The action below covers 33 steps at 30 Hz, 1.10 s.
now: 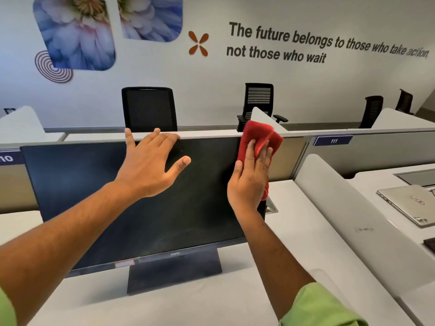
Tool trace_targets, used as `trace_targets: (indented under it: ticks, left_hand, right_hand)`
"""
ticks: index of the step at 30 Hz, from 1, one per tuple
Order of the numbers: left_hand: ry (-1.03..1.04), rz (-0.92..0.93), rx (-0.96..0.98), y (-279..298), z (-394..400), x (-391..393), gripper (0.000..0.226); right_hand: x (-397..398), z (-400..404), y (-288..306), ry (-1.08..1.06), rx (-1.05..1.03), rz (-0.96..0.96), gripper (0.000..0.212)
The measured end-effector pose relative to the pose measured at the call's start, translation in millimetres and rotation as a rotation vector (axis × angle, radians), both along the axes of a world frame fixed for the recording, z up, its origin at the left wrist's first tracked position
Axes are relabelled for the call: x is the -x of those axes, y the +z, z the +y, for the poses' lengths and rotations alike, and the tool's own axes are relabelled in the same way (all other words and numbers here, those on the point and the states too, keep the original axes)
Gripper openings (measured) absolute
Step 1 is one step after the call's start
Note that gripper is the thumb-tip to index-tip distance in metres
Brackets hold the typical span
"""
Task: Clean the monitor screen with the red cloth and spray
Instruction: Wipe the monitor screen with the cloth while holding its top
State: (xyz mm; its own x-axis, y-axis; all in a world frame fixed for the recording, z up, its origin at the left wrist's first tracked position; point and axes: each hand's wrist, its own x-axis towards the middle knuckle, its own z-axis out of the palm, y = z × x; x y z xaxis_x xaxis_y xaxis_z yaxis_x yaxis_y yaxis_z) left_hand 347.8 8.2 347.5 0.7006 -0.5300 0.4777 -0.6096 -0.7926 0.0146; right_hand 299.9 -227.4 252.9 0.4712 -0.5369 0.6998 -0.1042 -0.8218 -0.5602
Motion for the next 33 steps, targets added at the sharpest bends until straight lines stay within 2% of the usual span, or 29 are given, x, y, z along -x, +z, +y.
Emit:
trace_targets:
  ticks: [3,6,11,13,17,20,22,24,26,28,30,33]
  left_hand:
    - [-0.005,-0.003,-0.009,-0.1,1.1,-1.1,0.085]
    - [-0.008,-0.005,-0.012,-0.7,1.7,-1.7,0.085]
    - [-0.008,0.008,0.005,-1.4,-0.8,-2.0,0.085]
    - [-0.01,0.008,0.003,-1.4,0.4,-2.5,0.085]
    - [-0.014,0.009,-0.008,-1.4,3.0,-4.4,0.085]
    - [-0.018,0.005,-0.012,-1.4,2.3,-5.6,0.084]
    - [-0.021,0.006,-0.014,-1.2,1.4,-5.6,0.083]
    - [-0.022,0.016,-0.012,-0.4,0.6,-5.4,0.083]
    - [-0.025,0.03,-0.011,0.2,-0.1,-5.6,0.083]
    - [-0.026,0.038,-0.01,1.0,0.2,-5.6,0.083]
    - [-0.025,0.039,-0.011,1.2,0.7,-5.3,0.084]
    - [-0.029,0.032,-0.008,0.2,2.0,-5.3,0.083]
  right_hand:
    - [5.3,12.3,-15.1,0.138,0.188,-0.007,0.056]
    - [17.4,8.1,-39.3,0.136,0.276,0.04,0.059]
    - [12.1,-20.5,-24.1,-0.021,0.025,0.045,0.057]
    - [3.4,-23.9,-7.4,-0.016,0.013,0.021,0.058]
    - [0.0,-6.7,-6.6,0.107,0.2,0.01,0.06]
    - [16.4,2.4,-36.8,0.252,0.387,0.078,0.064]
    - [29.2,-6.3,-52.0,0.256,0.435,0.1,0.064]
    - [32.0,-21.4,-47.5,0.159,0.339,0.106,0.063]
    - [22.0,-32.7,-24.9,0.047,0.142,0.1,0.062]
    - [6.6,-34.3,3.9,0.021,-0.002,0.077,0.063]
    - [-4.6,-21.7,20.9,0.052,-0.006,0.037,0.063]
    - [-5.9,11.6,10.5,0.191,0.209,0.021,0.067]
